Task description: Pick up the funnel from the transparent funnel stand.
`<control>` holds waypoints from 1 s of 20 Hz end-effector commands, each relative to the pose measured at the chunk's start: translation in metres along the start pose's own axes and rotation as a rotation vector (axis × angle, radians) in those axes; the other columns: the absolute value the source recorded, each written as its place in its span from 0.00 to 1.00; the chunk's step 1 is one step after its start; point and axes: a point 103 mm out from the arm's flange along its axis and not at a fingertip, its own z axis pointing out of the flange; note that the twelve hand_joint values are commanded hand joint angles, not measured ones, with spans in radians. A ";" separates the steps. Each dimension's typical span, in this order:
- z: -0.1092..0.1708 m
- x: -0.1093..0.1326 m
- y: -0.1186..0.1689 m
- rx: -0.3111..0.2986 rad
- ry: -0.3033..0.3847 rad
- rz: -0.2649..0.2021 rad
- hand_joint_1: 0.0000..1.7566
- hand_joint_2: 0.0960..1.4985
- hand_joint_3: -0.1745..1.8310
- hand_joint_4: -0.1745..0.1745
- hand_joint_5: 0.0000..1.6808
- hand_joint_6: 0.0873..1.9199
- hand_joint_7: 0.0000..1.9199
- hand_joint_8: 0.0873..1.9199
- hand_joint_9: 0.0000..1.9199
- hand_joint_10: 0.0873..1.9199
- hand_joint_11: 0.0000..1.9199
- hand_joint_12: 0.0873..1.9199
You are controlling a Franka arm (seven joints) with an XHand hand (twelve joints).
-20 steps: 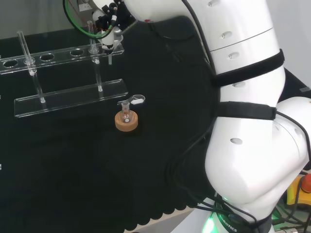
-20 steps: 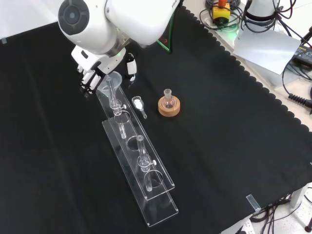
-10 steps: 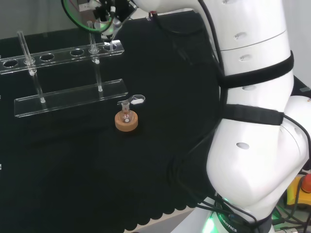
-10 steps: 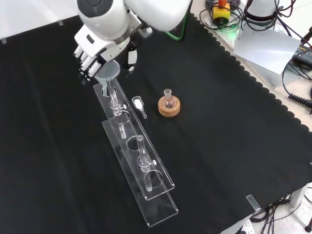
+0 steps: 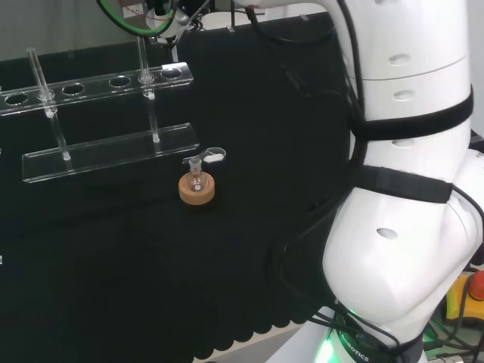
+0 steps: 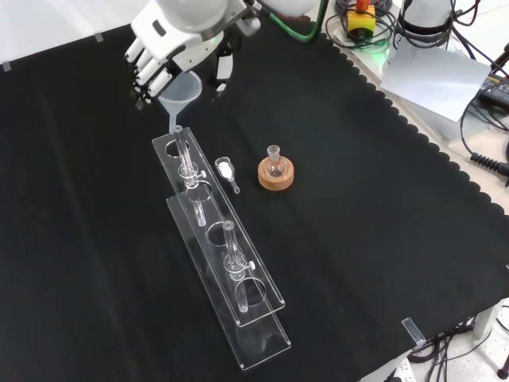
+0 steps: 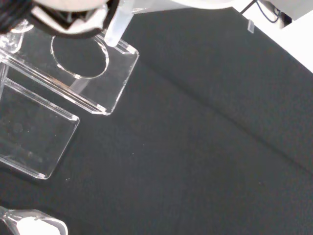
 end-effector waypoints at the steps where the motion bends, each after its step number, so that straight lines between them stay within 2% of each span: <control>1: -0.009 -0.006 -0.048 -0.007 -0.014 0.047 0.55 0.43 0.42 0.55 0.42 0.04 0.23 0.31 0.45 0.22 0.29 0.69; 7: -0.007 -0.001 -0.088 -0.015 -0.006 0.061 0.55 0.43 0.42 0.56 0.42 0.05 0.24 0.31 0.46 0.22 0.29 0.69; 12: 0.003 0.011 -0.115 -0.012 0.002 0.061 0.55 0.43 0.43 0.56 0.40 0.11 0.25 0.30 0.46 0.20 0.29 0.69; 20: 0.031 0.033 -0.133 0.044 0.000 0.045 0.55 0.43 0.43 0.56 0.37 0.19 0.25 0.30 0.47 0.20 0.28 0.69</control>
